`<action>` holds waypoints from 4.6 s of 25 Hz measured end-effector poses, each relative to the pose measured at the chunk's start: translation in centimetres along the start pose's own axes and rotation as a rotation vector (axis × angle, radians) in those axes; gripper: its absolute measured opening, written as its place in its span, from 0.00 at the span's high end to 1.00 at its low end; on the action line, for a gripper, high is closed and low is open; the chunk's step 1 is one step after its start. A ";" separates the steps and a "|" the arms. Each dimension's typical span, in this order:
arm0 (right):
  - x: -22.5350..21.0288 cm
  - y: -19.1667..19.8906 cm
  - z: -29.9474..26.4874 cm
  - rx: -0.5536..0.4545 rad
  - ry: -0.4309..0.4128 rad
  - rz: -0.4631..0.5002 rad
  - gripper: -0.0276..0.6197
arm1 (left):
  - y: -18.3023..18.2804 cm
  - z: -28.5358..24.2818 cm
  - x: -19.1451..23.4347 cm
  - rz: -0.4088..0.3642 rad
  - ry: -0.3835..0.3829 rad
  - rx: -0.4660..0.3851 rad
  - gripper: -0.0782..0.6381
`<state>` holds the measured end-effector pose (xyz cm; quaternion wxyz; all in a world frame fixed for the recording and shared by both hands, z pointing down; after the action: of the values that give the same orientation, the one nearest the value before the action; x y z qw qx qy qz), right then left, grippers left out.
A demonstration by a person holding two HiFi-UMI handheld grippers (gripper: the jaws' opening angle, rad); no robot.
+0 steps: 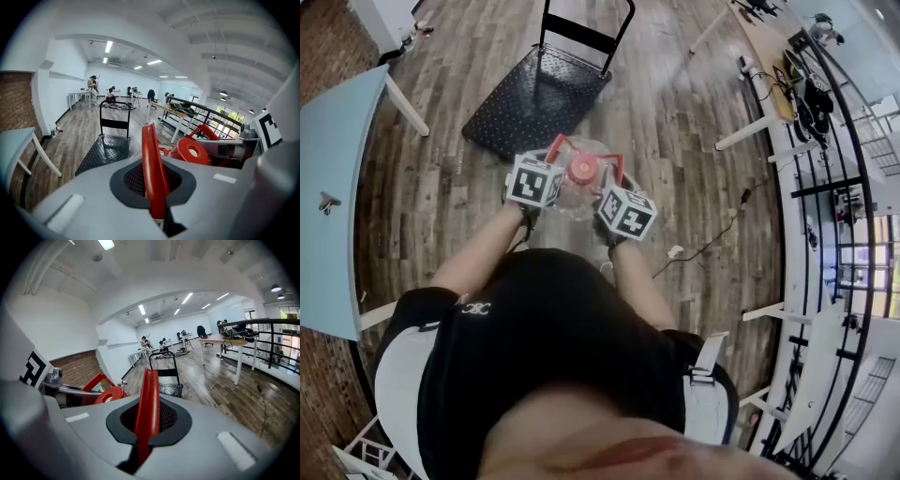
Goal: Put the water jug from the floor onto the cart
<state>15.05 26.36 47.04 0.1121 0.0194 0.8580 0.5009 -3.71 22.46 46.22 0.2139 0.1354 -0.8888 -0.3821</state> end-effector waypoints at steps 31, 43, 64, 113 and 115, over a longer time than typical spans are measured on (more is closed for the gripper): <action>8.2 0.0 -7.3 0.043 0.048 0.031 0.93 | -0.7 -1.4 11.4 0.020 0.075 0.044 0.89; 4.3 -2.1 -13.5 0.074 -0.067 0.026 0.93 | -3.5 -6.1 11.6 0.058 -0.024 0.056 0.89; -11.3 -12.1 -23.6 0.086 -0.201 0.093 0.92 | -14.0 -20.2 4.7 0.121 -0.172 0.016 0.89; -7.3 -15.7 -54.8 0.585 -0.433 0.288 0.90 | -20.0 -36.0 25.6 0.471 -0.252 0.187 0.88; -7.3 -15.9 -56.6 0.625 -0.468 0.305 0.90 | -20.5 -36.8 26.6 0.509 -0.255 0.201 0.88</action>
<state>11.39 -30.98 61.33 0.2172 0.2928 0.9074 0.2093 -7.51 -24.93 61.22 0.1750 -0.1203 -0.9472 -0.2404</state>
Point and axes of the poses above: the fingertips, and each gripper's own axes: z backward along the fingers, x to its left, y out of its underside, the point moved 8 cm from there along z, backward along the fingers, and after that the axes turned 8 degrees about z, right-handed, at the moved point
